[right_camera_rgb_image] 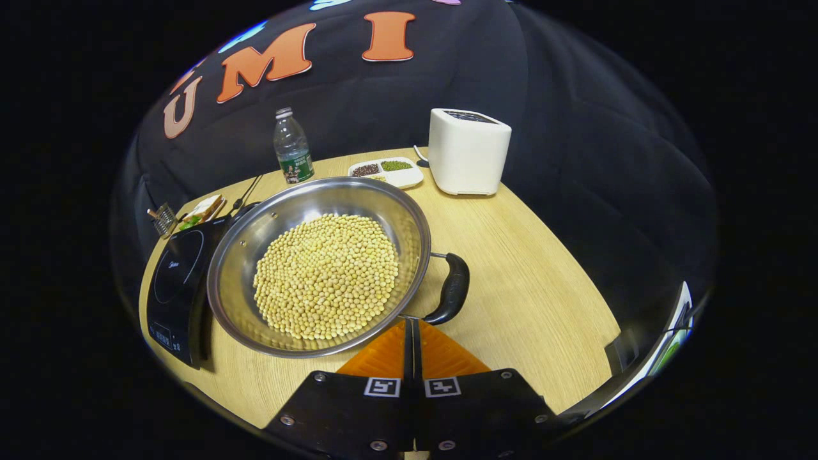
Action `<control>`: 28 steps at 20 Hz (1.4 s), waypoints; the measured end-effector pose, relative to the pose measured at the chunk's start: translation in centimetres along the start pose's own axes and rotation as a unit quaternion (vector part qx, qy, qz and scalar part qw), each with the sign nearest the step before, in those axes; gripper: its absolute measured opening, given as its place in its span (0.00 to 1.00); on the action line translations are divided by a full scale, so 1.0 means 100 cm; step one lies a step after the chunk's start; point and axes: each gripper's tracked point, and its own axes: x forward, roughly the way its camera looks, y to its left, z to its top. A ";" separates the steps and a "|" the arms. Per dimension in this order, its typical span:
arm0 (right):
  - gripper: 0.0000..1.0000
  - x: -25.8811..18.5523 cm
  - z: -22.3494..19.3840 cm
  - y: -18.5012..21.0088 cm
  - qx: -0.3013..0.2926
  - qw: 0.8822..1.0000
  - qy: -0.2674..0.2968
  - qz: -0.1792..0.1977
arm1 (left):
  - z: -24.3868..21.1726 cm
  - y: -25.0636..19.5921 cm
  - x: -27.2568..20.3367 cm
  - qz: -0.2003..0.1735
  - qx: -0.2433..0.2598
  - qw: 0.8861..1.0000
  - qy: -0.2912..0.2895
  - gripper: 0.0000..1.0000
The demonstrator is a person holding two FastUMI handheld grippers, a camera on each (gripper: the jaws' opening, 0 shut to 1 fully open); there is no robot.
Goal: First push the handle of the pot to place it horizontally, then grasp the pot with both hands and set it on the induction cooktop.
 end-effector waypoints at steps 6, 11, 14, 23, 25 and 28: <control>0.00 0.020 0.022 -0.010 0.000 1.000 -0.004 -0.013 | -0.014 -0.004 0.015 0.005 0.002 1.000 0.013 0.99; 0.00 0.037 0.036 -0.014 0.011 1.000 -0.008 -0.019 | -0.028 -0.007 0.029 0.014 0.007 1.000 0.019 0.98; 0.00 0.050 0.037 -0.020 0.016 0.999 0.000 -0.029 | -0.039 -0.009 0.038 0.026 0.020 0.999 0.021 0.98; 0.00 0.081 0.052 -0.033 0.037 0.998 0.017 -0.042 | -0.091 -0.041 0.064 0.004 0.010 0.998 0.068 0.98; 0.00 0.086 0.060 -0.033 0.039 0.998 0.013 -0.039 | -0.099 -0.047 0.067 0.001 0.007 0.997 0.074 0.99; 0.00 0.098 0.071 -0.035 0.039 0.998 0.009 -0.039 | -0.118 -0.066 0.076 -0.015 0.001 0.996 0.085 0.99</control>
